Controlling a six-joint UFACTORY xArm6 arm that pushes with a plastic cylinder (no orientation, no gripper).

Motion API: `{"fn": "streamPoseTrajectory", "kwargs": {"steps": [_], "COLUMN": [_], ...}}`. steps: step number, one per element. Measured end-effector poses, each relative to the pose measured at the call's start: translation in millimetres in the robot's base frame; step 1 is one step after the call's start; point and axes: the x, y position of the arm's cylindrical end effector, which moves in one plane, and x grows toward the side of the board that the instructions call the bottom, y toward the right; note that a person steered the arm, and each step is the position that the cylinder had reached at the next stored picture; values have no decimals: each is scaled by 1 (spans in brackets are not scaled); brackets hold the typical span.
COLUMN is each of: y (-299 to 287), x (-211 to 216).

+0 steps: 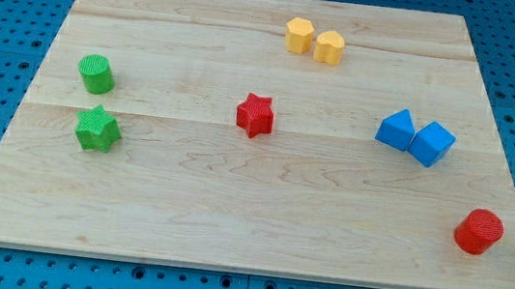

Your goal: Slide red circle slightly towards left

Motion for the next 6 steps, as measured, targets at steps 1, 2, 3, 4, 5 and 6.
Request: {"fn": "streamPoseTrajectory", "kwargs": {"steps": [1,2,3,4,5,6], "y": [-37,-68,-50,-65,-121,-192], "x": [-19,-27,-18,-65,-105,-115]}}
